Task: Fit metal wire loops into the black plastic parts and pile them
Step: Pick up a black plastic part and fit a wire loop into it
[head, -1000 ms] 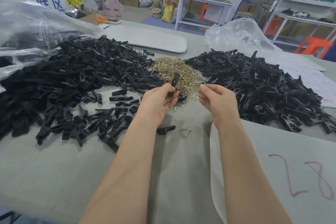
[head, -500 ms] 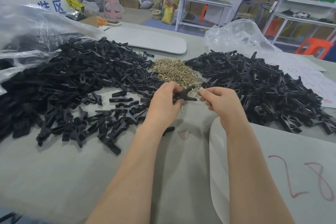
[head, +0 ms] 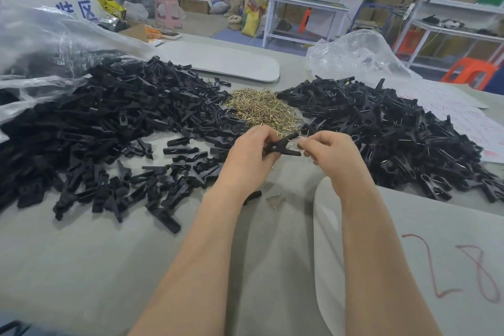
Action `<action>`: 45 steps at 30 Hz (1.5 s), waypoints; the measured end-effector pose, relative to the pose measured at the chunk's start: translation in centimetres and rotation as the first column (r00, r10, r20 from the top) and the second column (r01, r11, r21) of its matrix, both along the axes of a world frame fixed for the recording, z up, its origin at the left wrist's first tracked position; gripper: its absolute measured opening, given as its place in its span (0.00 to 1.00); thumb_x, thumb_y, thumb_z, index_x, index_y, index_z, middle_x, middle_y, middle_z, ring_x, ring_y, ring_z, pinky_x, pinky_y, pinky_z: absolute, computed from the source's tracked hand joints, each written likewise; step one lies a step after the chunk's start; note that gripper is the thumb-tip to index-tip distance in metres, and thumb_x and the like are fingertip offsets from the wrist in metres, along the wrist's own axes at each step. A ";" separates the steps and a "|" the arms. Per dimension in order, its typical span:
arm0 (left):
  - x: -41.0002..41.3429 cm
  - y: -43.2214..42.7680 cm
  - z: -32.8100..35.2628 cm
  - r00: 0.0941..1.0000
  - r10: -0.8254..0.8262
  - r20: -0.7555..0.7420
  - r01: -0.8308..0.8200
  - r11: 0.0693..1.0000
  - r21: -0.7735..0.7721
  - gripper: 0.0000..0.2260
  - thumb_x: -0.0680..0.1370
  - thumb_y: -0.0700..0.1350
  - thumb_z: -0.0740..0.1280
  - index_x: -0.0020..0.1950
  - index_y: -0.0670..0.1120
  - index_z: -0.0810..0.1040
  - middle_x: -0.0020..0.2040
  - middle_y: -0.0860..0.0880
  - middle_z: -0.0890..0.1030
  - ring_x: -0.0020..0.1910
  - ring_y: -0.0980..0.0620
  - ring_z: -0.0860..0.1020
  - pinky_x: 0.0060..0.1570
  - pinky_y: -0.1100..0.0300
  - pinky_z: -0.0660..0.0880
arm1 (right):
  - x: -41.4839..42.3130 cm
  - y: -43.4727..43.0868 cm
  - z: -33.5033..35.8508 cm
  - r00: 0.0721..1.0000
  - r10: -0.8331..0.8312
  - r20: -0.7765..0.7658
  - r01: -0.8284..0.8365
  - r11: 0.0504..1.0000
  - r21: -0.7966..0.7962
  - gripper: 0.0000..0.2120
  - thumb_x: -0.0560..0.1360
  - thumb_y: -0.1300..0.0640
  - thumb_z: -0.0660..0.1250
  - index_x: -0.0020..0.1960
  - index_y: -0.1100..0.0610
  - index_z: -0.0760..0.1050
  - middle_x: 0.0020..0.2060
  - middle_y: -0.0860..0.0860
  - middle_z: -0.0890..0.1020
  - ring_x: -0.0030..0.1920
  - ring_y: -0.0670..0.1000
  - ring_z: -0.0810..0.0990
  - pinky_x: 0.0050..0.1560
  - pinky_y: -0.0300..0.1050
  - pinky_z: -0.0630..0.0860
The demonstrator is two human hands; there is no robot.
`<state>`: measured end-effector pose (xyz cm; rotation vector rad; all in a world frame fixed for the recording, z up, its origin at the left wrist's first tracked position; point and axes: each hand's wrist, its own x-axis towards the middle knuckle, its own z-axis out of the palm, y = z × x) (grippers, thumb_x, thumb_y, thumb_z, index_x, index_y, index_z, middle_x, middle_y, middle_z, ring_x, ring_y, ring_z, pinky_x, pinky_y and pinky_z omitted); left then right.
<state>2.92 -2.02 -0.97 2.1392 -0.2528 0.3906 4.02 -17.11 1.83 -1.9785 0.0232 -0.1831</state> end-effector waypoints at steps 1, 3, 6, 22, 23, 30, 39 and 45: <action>0.0 0.1 0.0 1.000 0.010 -0.008 -0.010 1.000 0.000 0.11 0.74 0.40 0.71 0.47 0.53 0.72 0.43 0.60 0.73 0.45 0.56 0.76 0.53 0.52 0.76 | 0.0 -0.1 0.0 1.000 -0.008 0.000 0.008 1.000 -0.013 0.10 0.72 0.58 0.70 0.33 0.58 0.77 0.25 0.47 0.75 0.28 0.46 0.69 0.37 0.41 0.66; 0.0 0.1 0.0 1.000 0.022 -0.017 -0.022 1.000 0.012 0.11 0.74 0.39 0.70 0.47 0.52 0.72 0.44 0.59 0.73 0.46 0.52 0.77 0.53 0.50 0.76 | 0.1 -0.2 -0.1 1.000 -0.018 0.000 0.018 0.999 -0.046 0.10 0.73 0.57 0.70 0.33 0.57 0.77 0.26 0.48 0.76 0.29 0.46 0.69 0.36 0.41 0.67; -0.1 0.1 0.1 1.000 0.020 -0.021 -0.019 0.999 0.029 0.10 0.74 0.39 0.70 0.48 0.51 0.72 0.44 0.58 0.73 0.47 0.50 0.77 0.53 0.49 0.76 | 0.0 0.0 -0.2 1.000 -0.022 0.002 0.022 0.997 -0.076 0.11 0.72 0.57 0.70 0.31 0.54 0.77 0.27 0.48 0.76 0.30 0.46 0.70 0.37 0.42 0.67; -0.4 0.3 0.4 0.997 -0.056 -0.060 0.052 0.997 -0.054 0.10 0.74 0.38 0.70 0.47 0.52 0.74 0.42 0.58 0.74 0.44 0.56 0.77 0.46 0.71 0.73 | -0.1 -0.5 -0.2 0.975 0.187 -0.122 -0.157 0.963 0.219 0.09 0.74 0.60 0.69 0.36 0.60 0.76 0.26 0.49 0.73 0.30 0.46 0.69 0.34 0.35 0.69; -0.5 0.3 0.5 0.994 -0.074 -0.076 0.068 0.994 -0.083 0.09 0.74 0.39 0.70 0.47 0.51 0.74 0.42 0.57 0.75 0.44 0.56 0.77 0.46 0.71 0.73 | -0.1 -0.7 -0.1 0.953 0.255 -0.162 -0.186 0.918 0.350 0.08 0.74 0.60 0.69 0.38 0.60 0.76 0.28 0.49 0.73 0.30 0.46 0.69 0.32 0.34 0.70; -1.3 0.2 1.6 0.978 -0.206 -0.039 0.195 0.962 -0.190 0.11 0.73 0.39 0.72 0.49 0.54 0.77 0.46 0.48 0.80 0.43 0.62 0.76 0.48 0.74 0.71 | -0.7 -0.2 -0.8 0.703 0.627 -0.336 -0.236 0.651 0.721 0.34 0.64 0.41 0.67 0.62 0.63 0.72 0.45 0.60 0.84 0.44 0.57 0.84 0.44 0.47 0.82; -1.4 0.5 1.8 0.981 -0.169 0.095 0.175 0.982 -0.068 0.06 0.72 0.44 0.74 0.47 0.51 0.80 0.43 0.56 0.79 0.44 0.64 0.74 0.45 0.78 0.65 | -0.5 1.2 -1.3 0.738 0.619 -0.269 -0.280 0.643 0.713 0.25 0.65 0.43 0.63 0.49 0.63 0.78 0.33 0.57 0.85 0.35 0.51 0.85 0.33 0.40 0.81; -1.3 0.5 1.7 0.985 -0.151 0.080 0.159 0.982 -0.104 0.08 0.71 0.45 0.74 0.49 0.47 0.82 0.44 0.52 0.81 0.46 0.59 0.77 0.51 0.68 0.72 | -0.3 1.5 -1.6 0.749 0.615 -0.249 -0.290 0.641 0.711 0.22 0.77 0.45 0.56 0.47 0.63 0.77 0.31 0.56 0.84 0.33 0.50 0.84 0.31 0.38 0.80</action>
